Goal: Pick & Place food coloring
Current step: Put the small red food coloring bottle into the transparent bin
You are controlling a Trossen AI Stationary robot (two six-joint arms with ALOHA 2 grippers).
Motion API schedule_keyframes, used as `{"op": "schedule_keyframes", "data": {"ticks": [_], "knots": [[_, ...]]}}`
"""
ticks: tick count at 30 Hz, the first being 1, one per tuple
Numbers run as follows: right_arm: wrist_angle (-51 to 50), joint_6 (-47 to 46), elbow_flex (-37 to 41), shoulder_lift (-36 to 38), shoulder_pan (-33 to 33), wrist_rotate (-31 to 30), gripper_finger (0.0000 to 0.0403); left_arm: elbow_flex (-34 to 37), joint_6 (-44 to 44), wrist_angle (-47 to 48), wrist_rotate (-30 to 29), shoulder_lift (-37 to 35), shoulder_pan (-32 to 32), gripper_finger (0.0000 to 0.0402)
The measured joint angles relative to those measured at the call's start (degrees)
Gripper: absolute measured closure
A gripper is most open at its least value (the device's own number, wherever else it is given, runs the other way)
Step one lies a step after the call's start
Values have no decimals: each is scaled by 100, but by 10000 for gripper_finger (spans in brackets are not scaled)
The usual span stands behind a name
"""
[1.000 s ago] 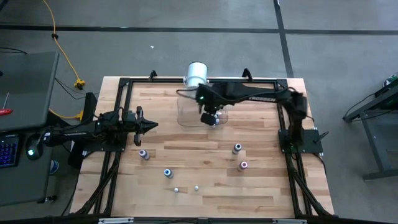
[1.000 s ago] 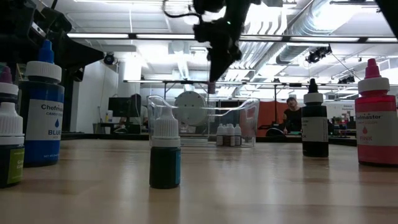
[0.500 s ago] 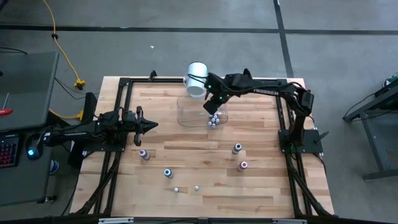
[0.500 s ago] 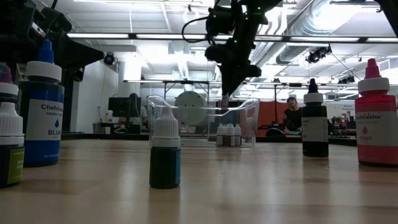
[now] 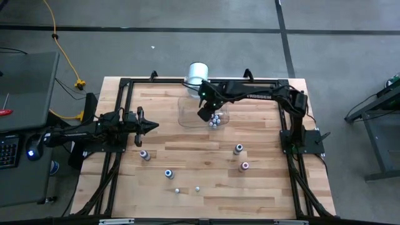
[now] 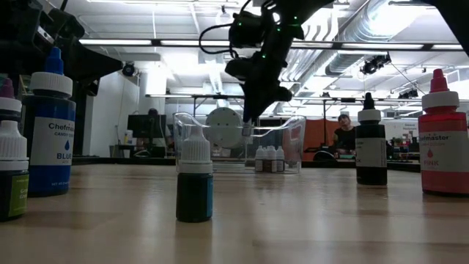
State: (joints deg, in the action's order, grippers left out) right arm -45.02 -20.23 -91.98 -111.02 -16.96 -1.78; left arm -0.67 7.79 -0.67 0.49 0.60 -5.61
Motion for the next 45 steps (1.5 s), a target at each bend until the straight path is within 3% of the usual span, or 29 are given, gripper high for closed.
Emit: {"op": "schedule_keyframes", "data": {"ticks": [22, 45], "knots": [[-300, 728, 65, -72, 517, -123, 361, 0, 1, 0, -1, 0, -1, 401], [-121, 209, 87, -726, 324, 102, 361, 0, 0, 0, 0, 2, -2, 401]]}}
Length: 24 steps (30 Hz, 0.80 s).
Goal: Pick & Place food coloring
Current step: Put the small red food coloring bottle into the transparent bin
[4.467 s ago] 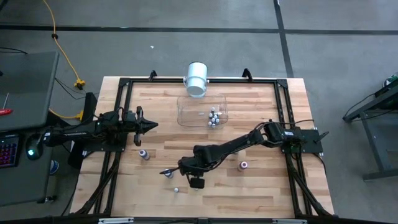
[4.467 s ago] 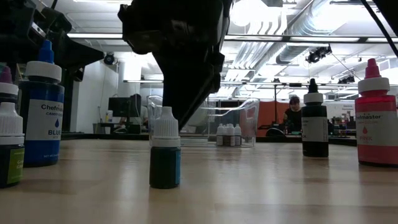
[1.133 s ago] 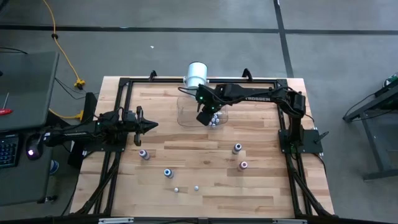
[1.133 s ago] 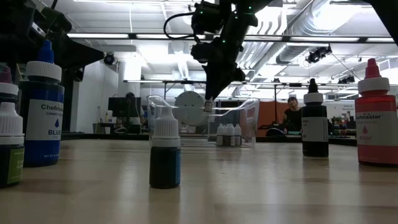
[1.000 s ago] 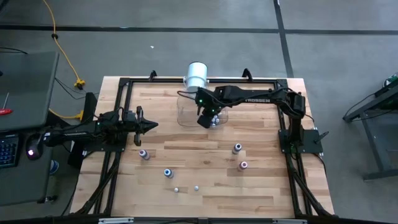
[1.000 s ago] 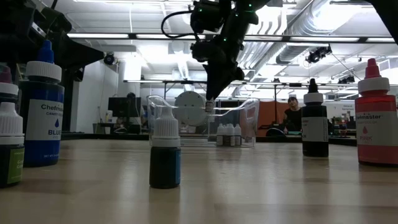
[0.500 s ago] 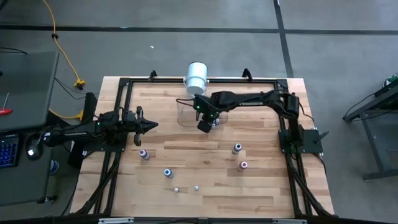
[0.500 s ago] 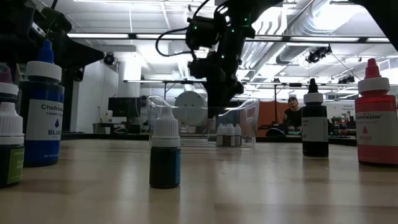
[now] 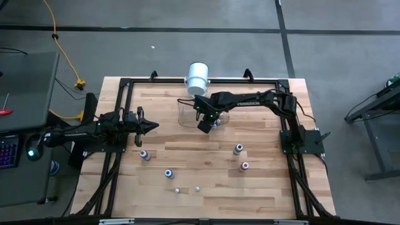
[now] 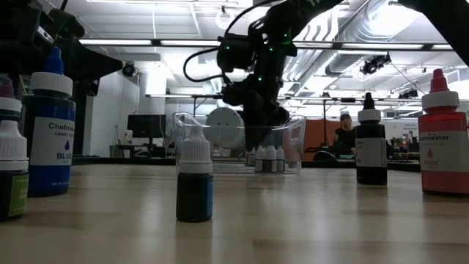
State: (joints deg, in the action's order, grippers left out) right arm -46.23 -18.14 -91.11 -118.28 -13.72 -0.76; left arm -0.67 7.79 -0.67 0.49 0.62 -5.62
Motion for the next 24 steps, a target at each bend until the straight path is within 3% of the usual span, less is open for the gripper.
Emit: {"op": "schedule_keyframes", "data": {"ticks": [17, 24], "knots": [[-78, -91, 0, 0, -128, -15, 361, 0, 2, 0, 0, 0, 0, 401], [-123, 16, 0, 0, -130, 28, 322, 0, 2, 0, 0, -2, 2, 401]]}}
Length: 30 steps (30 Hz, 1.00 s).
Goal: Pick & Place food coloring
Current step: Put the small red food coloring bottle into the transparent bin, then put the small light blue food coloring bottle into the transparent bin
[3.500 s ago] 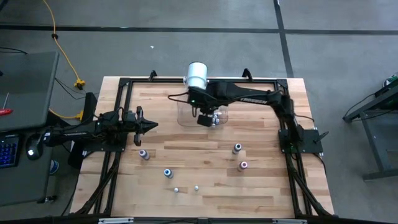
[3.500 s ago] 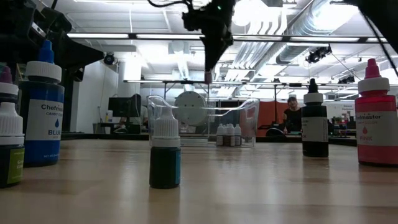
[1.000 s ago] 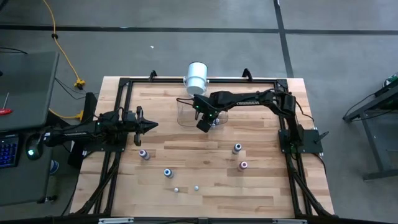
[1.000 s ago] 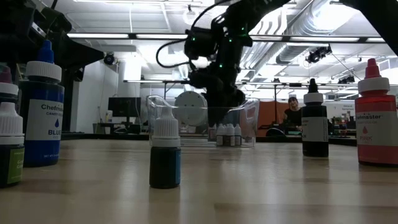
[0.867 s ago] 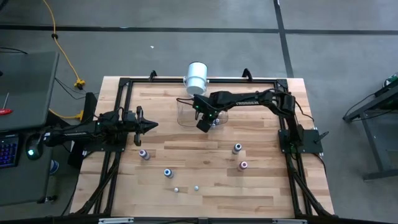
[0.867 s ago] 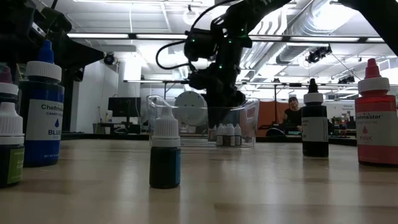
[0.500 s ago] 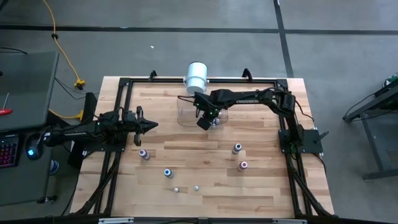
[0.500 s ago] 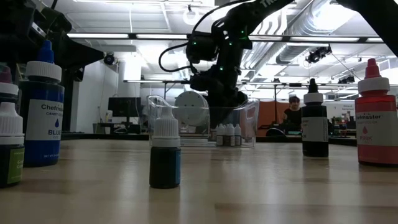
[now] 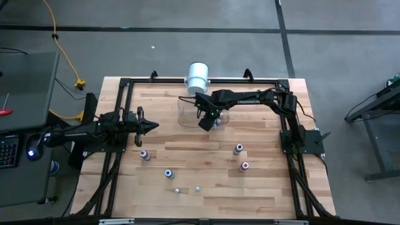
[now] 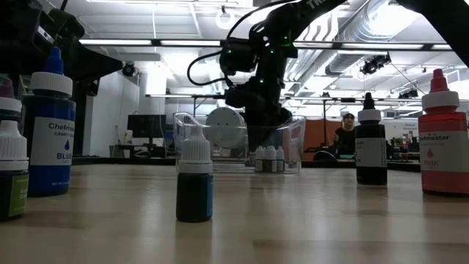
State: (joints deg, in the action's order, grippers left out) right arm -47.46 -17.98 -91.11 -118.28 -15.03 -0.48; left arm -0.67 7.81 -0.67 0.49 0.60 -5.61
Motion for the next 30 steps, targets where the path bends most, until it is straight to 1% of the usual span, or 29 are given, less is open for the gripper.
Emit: {"op": "schedule_keyframes", "data": {"ticks": [8, 14, 25, 30], "knots": [[-4, 42, 0, 0, 4, 20, 317, 0, -1, 0, 0, 0, -1, 401], [25, 176, 0, 85, 4, -208, 306, 0, -1, 0, -1, 0, -1, 401], [49, 637, 0, 376, 96, -172, 260, 0, -2, 0, 0, 1, -2, 401], [129, 927, 4, 804, 232, -167, 233, 0, 0, 0, 0, 0, -1, 401]]}}
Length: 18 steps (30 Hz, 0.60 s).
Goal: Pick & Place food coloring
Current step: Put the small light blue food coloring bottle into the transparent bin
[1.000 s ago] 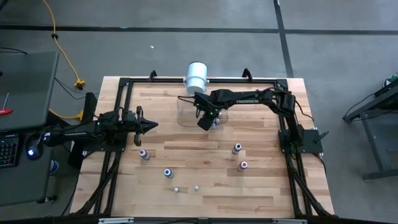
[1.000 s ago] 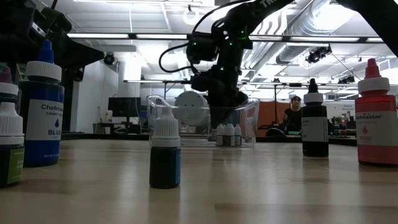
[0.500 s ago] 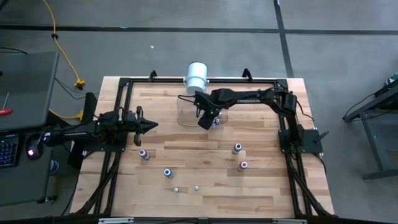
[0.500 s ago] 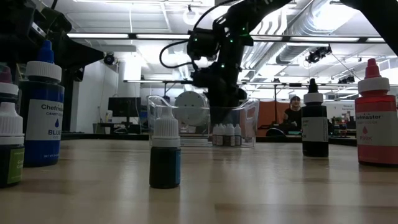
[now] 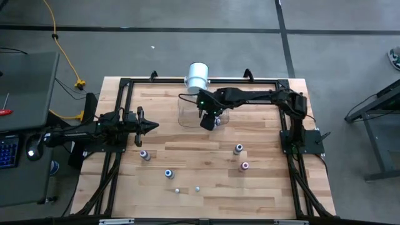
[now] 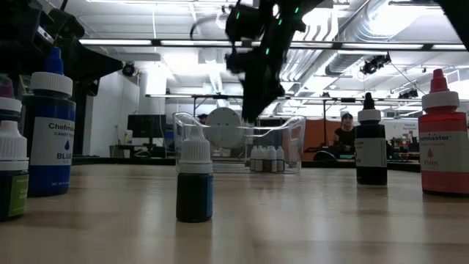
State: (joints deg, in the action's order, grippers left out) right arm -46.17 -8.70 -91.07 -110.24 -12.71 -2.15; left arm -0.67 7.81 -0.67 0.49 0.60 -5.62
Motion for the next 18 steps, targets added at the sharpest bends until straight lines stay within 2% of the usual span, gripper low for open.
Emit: {"op": "schedule_keyframes", "data": {"ticks": [9, 18], "knots": [[-464, 294, -2, 1043, 805, -33, 217, 0, -2, 0, 0, 0, -1, 401], [-794, 98, 142, 1362, 1848, 343, 217, 0, -2, 0, 0, 1, 0, 401]]}}
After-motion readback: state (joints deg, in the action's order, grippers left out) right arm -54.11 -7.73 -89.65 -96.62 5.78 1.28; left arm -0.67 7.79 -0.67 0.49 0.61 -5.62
